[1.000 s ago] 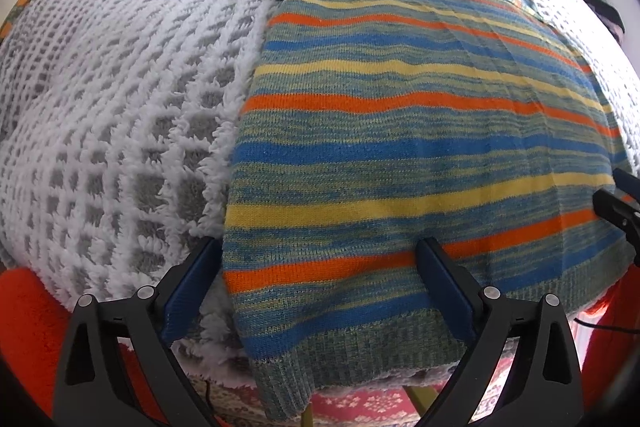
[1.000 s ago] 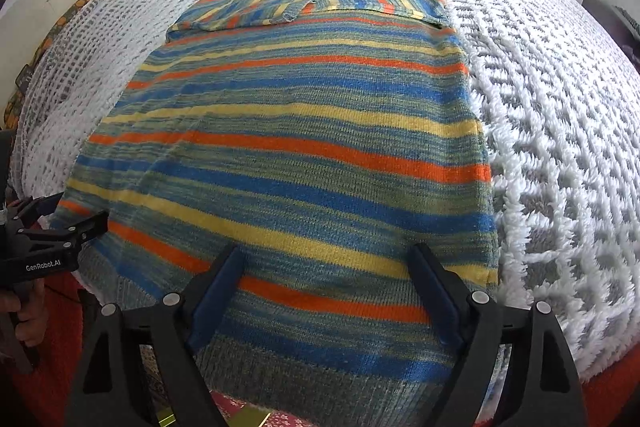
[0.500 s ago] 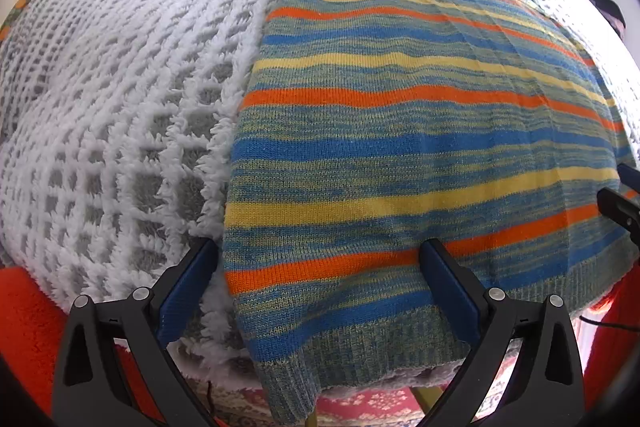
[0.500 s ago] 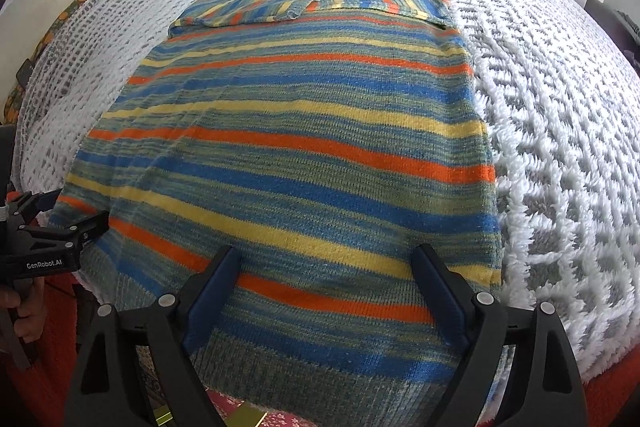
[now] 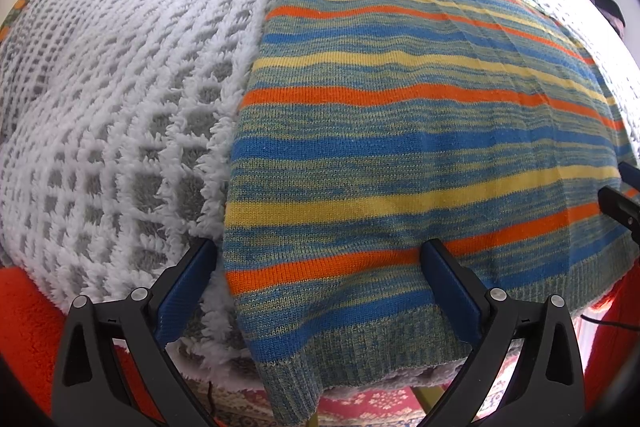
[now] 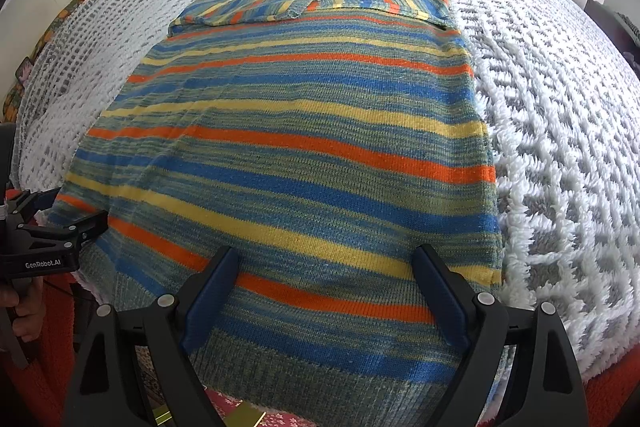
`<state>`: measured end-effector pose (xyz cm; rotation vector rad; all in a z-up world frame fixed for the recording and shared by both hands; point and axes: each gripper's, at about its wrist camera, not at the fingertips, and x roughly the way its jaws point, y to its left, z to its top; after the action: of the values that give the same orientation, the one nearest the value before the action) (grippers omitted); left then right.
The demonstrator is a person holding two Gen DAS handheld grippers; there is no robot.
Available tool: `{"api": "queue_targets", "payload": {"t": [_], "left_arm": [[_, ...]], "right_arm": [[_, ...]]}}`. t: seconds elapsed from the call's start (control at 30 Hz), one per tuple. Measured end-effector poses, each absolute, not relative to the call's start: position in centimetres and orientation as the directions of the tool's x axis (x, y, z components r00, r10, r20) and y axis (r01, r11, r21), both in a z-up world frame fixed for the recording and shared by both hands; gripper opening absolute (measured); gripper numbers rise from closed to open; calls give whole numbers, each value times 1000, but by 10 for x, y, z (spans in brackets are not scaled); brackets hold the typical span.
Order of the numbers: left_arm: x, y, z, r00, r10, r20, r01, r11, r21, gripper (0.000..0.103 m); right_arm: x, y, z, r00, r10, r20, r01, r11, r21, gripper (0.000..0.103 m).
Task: Fold small clothes
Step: 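Grasp the sweater hem with both grippers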
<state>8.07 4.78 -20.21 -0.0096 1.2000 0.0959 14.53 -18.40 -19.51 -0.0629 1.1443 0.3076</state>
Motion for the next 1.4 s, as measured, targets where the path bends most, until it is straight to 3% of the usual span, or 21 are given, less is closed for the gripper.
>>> {"api": "queue_targets", "payload": {"t": [0.7,0.9,1.1,1.2,1.3,1.4], "left_arm": [[80,54,-204,350,55,-935,-77,997,30,103],[74,111,-180,360,-114,-926,-175,967,-187,101],[54,156,-187,321,-263,-910,-213,916,-340,101],[50,150,-188,309,-317,-897,-159,912,-377,99],[53,144,-187,306,-352,-885,-101,912,-398,81],[57,146,-192,299,-350,-888,-106,912,-396,78]], "right_arm": [[136,-186,-167,493,144,-858,-262,965,11,88],[146,-263,-141,530,247,-811,-62,966,253,88],[151,-338,-158,367,494,-788,88,825,558,88],[148,-346,-168,292,585,-757,106,767,633,88],[143,-333,-177,193,628,-753,97,752,652,86],[135,-316,-175,135,617,-775,44,778,627,85]]}}
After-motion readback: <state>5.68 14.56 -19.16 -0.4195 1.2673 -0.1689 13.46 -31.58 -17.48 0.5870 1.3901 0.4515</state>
